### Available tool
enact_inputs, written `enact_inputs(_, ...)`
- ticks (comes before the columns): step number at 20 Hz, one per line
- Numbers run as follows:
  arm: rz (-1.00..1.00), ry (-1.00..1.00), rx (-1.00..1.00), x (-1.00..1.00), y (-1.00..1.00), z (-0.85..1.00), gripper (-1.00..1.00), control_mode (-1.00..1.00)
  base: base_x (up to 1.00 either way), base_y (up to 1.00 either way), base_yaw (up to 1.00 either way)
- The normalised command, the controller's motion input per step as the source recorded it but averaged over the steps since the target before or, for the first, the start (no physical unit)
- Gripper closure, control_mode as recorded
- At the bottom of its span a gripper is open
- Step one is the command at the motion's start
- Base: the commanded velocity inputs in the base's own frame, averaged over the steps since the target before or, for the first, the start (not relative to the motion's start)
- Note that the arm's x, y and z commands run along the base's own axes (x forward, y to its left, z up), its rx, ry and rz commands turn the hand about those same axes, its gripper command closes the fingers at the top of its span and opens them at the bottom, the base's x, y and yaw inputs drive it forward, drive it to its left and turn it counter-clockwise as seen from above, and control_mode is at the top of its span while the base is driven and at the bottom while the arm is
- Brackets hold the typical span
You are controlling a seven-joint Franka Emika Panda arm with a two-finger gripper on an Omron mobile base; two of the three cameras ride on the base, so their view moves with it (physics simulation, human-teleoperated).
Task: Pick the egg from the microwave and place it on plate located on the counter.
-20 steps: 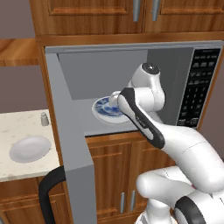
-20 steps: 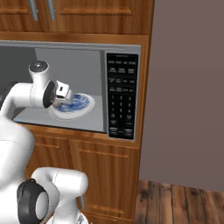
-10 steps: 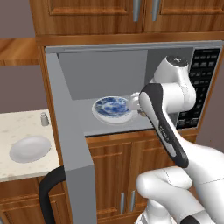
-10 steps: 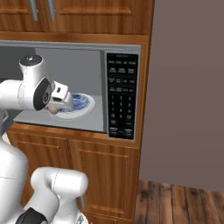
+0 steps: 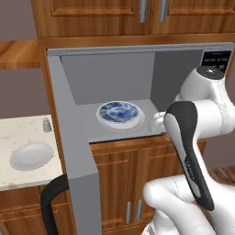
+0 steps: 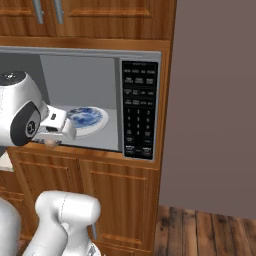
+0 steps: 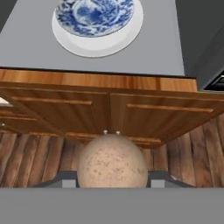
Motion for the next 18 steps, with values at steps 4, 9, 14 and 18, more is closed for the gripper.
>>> enact_inputs(4, 0.0, 0.08, -0.01, -0.29, 0.0, 0.45, 1.0, -1.0, 0.0, 0.0, 0.0)
enact_inputs(9, 0.0, 0.05, 0.0, -0.09, 0.0, 0.32, 1.0, 1.0, -0.15, -0.11, 0.0)
enact_inputs(14, 0.0, 0.0, 0.0, 0.0, 0.0, 0.0, 1.0, 1.0, -0.9, -0.69, 0.03)
enact_inputs(18, 0.0, 0.0, 0.0, 0.0, 0.0, 0.0, 1.0, 1.0, -1.0, -0.98, 0.38)
